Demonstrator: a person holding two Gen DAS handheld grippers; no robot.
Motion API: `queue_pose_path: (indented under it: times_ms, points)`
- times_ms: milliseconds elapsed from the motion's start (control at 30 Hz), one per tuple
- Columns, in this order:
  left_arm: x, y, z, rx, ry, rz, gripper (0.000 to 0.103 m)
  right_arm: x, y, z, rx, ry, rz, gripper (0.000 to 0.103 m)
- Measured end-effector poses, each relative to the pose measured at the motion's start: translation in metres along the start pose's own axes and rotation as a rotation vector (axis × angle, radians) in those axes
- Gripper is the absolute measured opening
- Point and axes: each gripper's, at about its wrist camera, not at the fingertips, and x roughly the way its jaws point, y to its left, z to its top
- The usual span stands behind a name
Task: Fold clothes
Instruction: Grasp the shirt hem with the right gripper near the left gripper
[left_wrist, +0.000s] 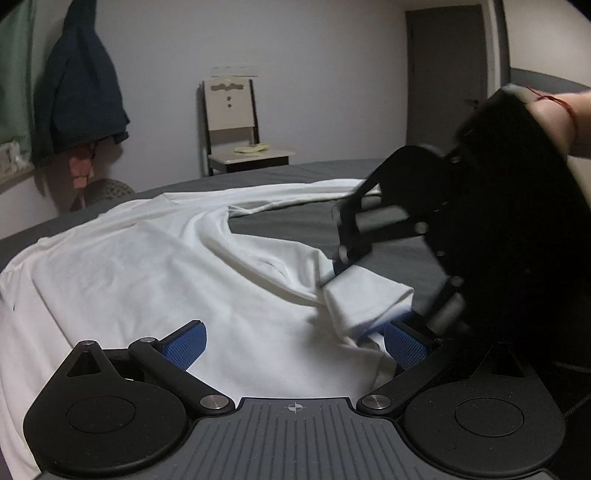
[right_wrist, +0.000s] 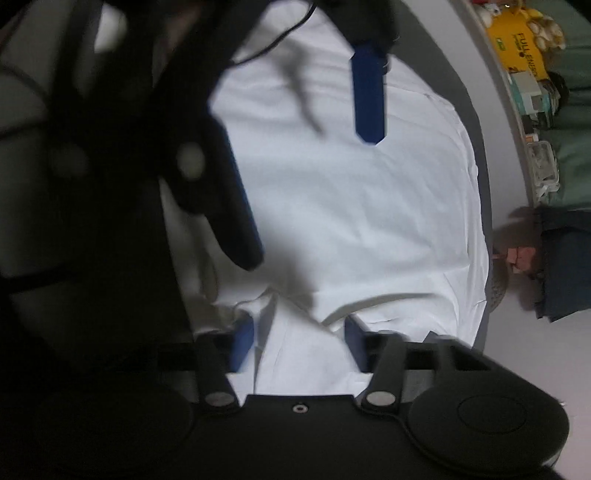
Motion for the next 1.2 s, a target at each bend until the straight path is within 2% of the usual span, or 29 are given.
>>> queue_pose_path:
  times_ms: [133,267,367,433,500,567,633,767,867,933,1000,1033,1133,1200]
  points:
    - [-0.002,-0.004,0.001,0.057,0.004,-0.023,0.103,-0.018,-0.026,-0.02,0.17,0.021,0.002,0.004]
    - [0.002,-0.018,0.012,0.088,-0.028,-0.078,0.103,-0.046,-0.064,-0.065,0.47,0.024,0.053,0.004]
    - [0.011,-0.037,0.024,0.125,-0.045,-0.099,0.103,-0.044,-0.089,-0.108,0.691,0.07,0.085,0.004]
    - [0.019,-0.05,0.03,0.157,-0.042,-0.054,0.103,-0.034,-0.1,-0.135,0.843,0.114,0.128,0.002]
    - [0.029,-0.062,0.035,0.181,-0.022,0.002,0.103,-0.024,-0.105,-0.156,0.97,0.106,0.201,0.002]
    - [0.037,-0.068,0.034,0.175,0.021,0.015,0.103,-0.013,-0.108,-0.17,1.033,0.121,0.194,0.002]
    - [0.041,-0.071,0.032,0.16,0.051,0.004,0.103,0.0,-0.11,-0.181,1.045,0.162,0.133,0.002]
    - [0.043,-0.072,0.025,0.151,0.091,0.01,0.103,0.036,-0.112,-0.215,1.175,0.22,0.209,0.004]
    - [0.043,-0.071,0.019,0.145,0.111,0.011,0.103,0.036,-0.099,-0.213,1.102,0.195,0.188,0.01]
    - [0.042,-0.069,0.015,0.142,0.123,0.012,0.103,0.022,-0.089,-0.199,1.024,0.111,0.201,0.015]
    - [0.043,-0.068,0.013,0.136,0.131,0.02,0.103,0.01,-0.085,-0.182,0.915,0.057,0.195,0.031]
    - [0.043,-0.068,0.011,0.133,0.133,0.026,0.103,0.004,-0.082,-0.174,0.858,0.032,0.191,0.032]
    - [0.048,-0.065,0.012,0.128,0.124,0.065,0.103,0.005,-0.07,-0.153,0.649,0.044,0.165,0.033]
    - [0.047,-0.064,0.013,0.134,0.12,0.073,0.103,0.005,-0.061,-0.143,0.522,0.084,0.152,0.033]
